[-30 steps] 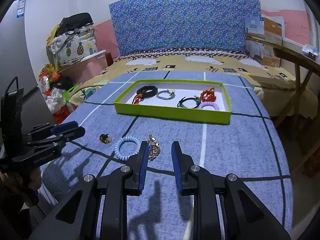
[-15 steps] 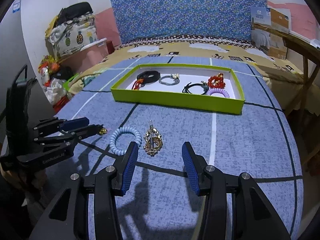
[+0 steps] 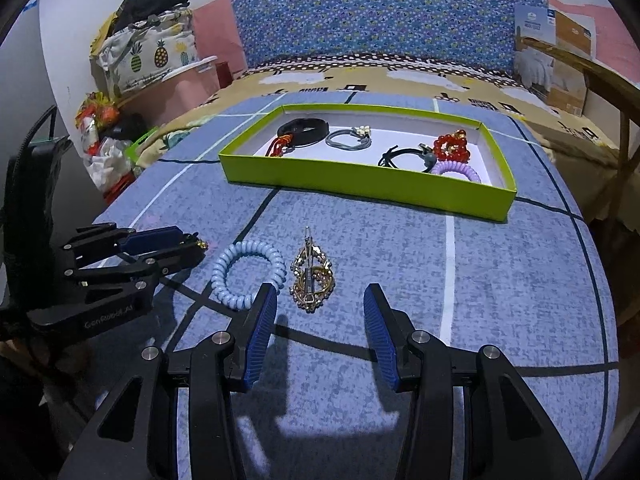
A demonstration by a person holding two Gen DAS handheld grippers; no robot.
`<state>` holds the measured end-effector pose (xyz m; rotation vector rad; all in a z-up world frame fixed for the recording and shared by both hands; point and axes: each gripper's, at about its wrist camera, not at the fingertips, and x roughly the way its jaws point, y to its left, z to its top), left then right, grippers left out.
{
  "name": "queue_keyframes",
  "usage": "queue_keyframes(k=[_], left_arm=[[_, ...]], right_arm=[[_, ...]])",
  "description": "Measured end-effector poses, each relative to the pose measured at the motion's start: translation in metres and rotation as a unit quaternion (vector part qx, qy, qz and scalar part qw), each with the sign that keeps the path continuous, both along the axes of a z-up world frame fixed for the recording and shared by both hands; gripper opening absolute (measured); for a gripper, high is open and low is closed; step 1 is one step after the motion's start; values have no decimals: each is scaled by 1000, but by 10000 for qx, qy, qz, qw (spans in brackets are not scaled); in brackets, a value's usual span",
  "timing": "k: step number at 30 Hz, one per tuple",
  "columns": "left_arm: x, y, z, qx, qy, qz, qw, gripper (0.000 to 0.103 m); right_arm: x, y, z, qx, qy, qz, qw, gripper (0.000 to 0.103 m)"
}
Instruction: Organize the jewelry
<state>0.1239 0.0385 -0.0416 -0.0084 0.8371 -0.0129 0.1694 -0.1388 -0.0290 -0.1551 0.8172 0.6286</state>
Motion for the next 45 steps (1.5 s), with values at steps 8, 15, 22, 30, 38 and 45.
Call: queue_keyframes(k=[8, 15, 22, 30, 38, 45], left_arm=[[-1, -1, -1, -1, -14, -16, 10000, 31], [-4, -1, 0, -2, -51, -30, 10000, 23], [-4, 1, 0, -99, -51, -35, 9999, 23], [-4, 3, 1, -152, -51, -75, 9998, 23], [-5, 2, 1, -114, -65, -106, 9999, 23], [-8, 3, 3, -234, -98, -103, 9996, 22]], right_arm=[[12, 13, 6, -174, -177, 129, 9996, 23], [20, 30, 3, -381, -192, 374, 9984, 17], [23, 44, -10, -703, -93, 594, 9957, 11], [24, 39, -7, -629, -122, 530, 9965, 3], [23, 18, 6, -202, -90, 304, 9993, 3], [24, -7, 24, 316, -65, 66, 9995, 3]])
